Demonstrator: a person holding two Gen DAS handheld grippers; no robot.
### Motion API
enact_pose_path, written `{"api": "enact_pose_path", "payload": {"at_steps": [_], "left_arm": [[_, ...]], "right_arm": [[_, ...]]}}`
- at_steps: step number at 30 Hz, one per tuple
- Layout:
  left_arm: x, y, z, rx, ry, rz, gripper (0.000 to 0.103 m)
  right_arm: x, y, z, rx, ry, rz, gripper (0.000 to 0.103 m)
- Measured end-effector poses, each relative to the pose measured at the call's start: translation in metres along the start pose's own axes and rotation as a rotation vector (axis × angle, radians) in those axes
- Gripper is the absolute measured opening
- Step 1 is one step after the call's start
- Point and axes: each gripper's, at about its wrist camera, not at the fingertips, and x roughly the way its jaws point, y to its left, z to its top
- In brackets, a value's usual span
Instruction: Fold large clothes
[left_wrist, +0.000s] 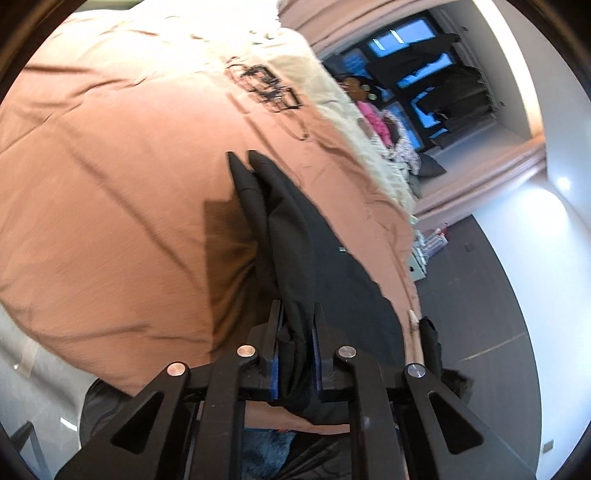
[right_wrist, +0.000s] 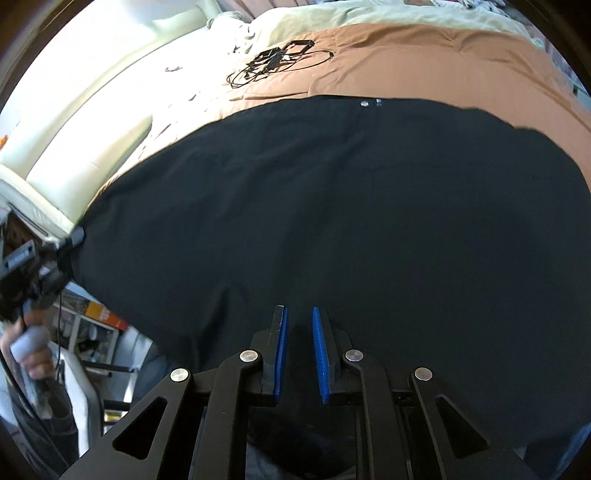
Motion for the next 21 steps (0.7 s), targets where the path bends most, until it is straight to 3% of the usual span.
{"api": "enact_pose_path", "payload": {"at_steps": [9,15,21], "left_arm": [[0.003,-0.074,0.004,0.131,0.003,-0.066,0.013],[0.015,-0.135,0.003,0.229,0.024,-0.101,0.013],[0.033,-0.193,-0.003,0.328,0.061,-0.150,0.013]], "right_arm": [[0.029,-0.013,-0.037,0.072,-0.028,0.002,0.015],[0.015,-0.018,-0.045,0.125,-0.040,0.068,0.014],[-0.025,-0.044,-0.053,0.180,-0.082,0.144,0.014]]}}
